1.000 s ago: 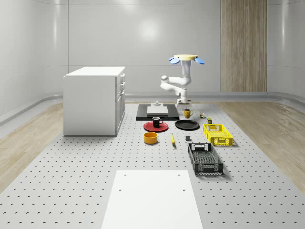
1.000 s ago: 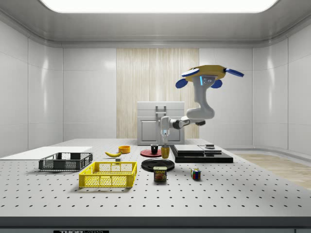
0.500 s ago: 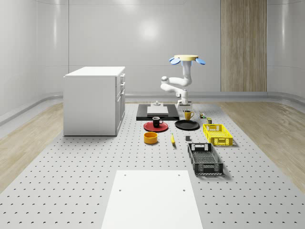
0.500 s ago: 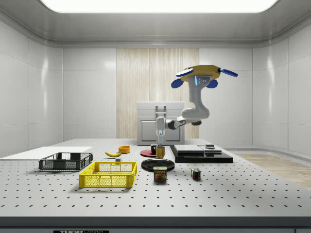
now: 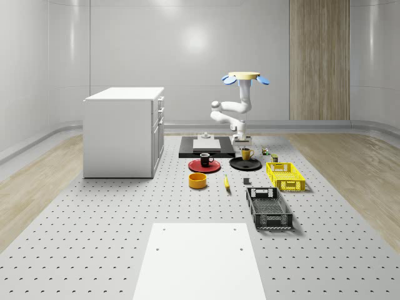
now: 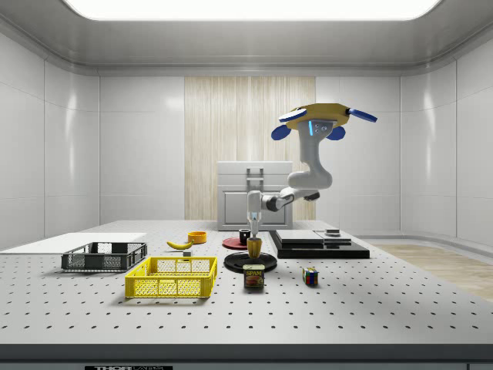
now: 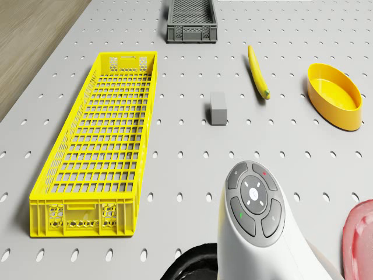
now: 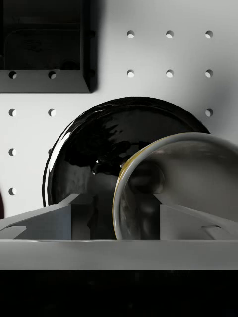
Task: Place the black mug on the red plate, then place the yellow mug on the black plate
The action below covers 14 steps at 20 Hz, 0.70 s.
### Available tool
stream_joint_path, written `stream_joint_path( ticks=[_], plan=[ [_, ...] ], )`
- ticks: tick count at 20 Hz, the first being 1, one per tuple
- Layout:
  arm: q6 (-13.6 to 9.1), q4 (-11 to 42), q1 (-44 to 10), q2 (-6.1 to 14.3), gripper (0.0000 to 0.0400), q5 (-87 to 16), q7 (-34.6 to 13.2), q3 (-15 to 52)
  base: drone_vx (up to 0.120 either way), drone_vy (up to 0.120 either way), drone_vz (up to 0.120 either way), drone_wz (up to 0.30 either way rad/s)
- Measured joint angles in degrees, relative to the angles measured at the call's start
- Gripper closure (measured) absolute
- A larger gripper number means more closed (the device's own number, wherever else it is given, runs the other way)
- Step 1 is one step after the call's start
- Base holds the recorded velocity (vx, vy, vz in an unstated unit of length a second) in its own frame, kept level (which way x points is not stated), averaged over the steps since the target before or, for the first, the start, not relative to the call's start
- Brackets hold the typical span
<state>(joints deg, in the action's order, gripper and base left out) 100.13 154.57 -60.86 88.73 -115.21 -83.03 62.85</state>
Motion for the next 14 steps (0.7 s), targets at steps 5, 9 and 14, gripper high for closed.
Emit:
stream_joint_path(
  ticks=[5, 9, 14],
  plan=[
    [1.24, -1.66, -0.15, -0.44, 0.0290, -2.03, 0.88, -2.29, 0.000, 0.000, 0.000, 0.000],
    [2.07, -2.92, -0.53, -0.98, 0.0226, -3.68, 1.18, -4.07, 0.000, 0.000, 0.000, 0.000],
    [1.56, -2.55, -0.04, -1.05, 0.0065, -3.20, 1.47, -3.44, 0.000, 0.000, 0.000, 0.000]
  ],
)
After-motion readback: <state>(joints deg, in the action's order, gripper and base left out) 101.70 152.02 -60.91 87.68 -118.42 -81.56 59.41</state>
